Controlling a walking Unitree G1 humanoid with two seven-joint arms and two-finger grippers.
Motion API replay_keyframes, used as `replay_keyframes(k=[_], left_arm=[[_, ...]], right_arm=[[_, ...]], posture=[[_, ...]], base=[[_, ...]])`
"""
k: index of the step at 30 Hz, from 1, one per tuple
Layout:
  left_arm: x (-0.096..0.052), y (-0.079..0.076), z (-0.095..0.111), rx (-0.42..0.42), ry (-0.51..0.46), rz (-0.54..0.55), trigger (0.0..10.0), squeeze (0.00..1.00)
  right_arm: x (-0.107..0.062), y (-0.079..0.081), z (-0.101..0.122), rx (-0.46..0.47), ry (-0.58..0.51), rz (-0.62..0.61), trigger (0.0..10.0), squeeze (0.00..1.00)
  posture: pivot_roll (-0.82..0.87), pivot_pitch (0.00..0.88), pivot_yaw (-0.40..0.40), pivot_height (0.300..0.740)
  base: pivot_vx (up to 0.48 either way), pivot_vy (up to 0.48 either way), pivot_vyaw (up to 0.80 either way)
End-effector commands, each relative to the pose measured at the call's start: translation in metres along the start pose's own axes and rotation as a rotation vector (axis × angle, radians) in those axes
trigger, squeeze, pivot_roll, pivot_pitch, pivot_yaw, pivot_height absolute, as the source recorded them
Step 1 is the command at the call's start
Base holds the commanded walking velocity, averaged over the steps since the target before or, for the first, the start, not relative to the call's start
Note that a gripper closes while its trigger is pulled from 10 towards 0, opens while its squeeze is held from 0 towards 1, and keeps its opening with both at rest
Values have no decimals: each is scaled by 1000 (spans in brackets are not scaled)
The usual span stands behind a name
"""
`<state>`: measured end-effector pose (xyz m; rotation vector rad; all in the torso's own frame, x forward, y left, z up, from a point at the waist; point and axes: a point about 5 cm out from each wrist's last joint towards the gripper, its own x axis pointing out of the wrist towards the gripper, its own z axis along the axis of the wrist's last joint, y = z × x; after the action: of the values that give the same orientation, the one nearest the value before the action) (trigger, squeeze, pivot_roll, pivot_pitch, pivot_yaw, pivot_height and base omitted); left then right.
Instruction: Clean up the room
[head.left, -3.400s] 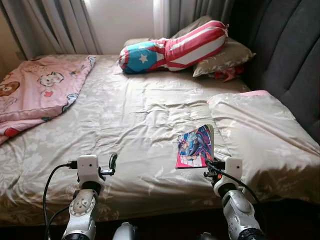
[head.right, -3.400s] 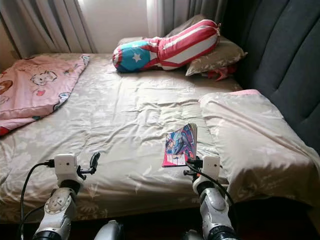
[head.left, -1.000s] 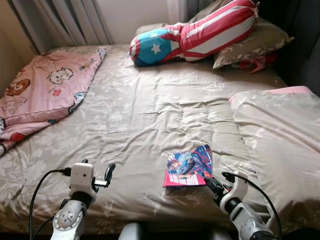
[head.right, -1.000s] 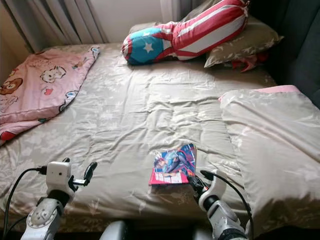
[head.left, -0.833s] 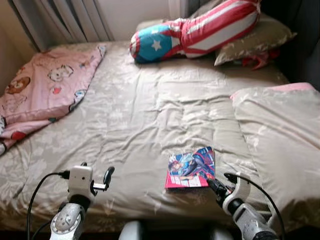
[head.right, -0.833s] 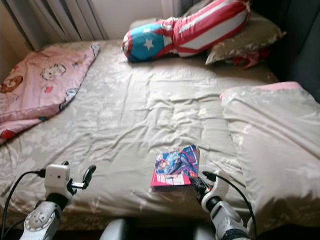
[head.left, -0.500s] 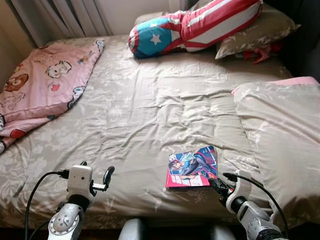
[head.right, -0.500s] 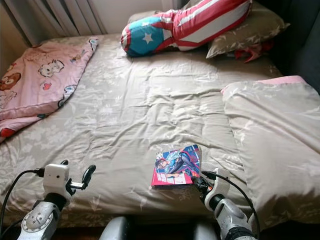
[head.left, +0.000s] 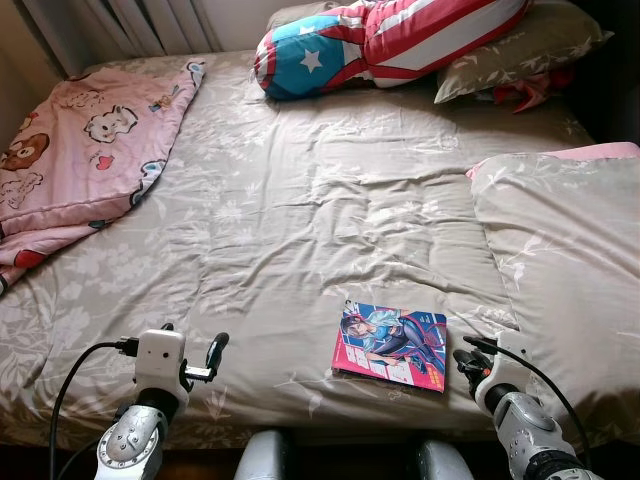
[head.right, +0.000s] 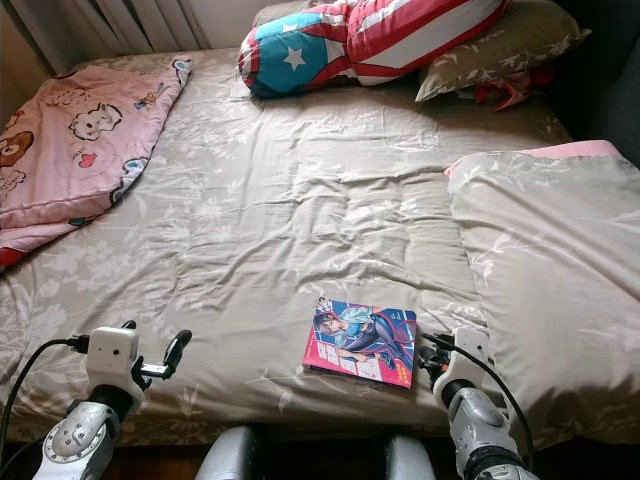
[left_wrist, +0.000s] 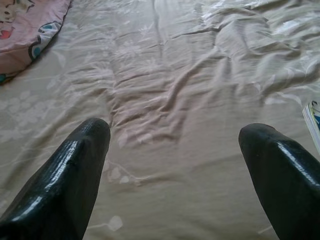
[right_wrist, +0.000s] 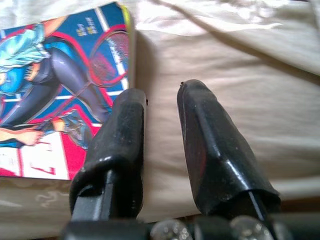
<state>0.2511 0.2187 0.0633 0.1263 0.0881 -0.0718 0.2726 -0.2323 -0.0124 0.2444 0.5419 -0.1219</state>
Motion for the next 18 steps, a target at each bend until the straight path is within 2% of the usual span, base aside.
replay_keyframes(k=[1,3,8,11,14,17,18], left_arm=[[0,0,-10,12,50,7,10000,0],[3,0,-12,1,58,15,10000,0],[9,1,-33,-85,134,80,10000,0],[10,-2,-47,-115,194,89,10000,0],[12,-7,-58,-126,248,82,10000,0],[12,-11,-67,-139,290,84,10000,0],[11,-12,-73,-166,325,95,10000,0]], right_arm=[[-3,-1,-8,11,3,-10,10000,0],[-3,1,-8,2,-3,-4,10000,0],[-7,8,-23,25,-17,-10,10000,0],[-12,8,-29,20,-67,-36,10000,0],[-16,5,-40,48,-53,-87,10000,0],[-19,7,-49,56,-25,-85,10000,0],[-20,10,-52,38,-19,-78,10000,0]], posture=[[64,149,69,642],[50,136,61,642],[5,78,38,642],[-24,33,29,642],[-50,0,23,642],[-64,0,18,642],[-75,0,15,642]], base=[[0,0,0],[0,0,0],[0,0,0],[0,0,0],[0,0,0],[0,0,0],[0,0,0]])
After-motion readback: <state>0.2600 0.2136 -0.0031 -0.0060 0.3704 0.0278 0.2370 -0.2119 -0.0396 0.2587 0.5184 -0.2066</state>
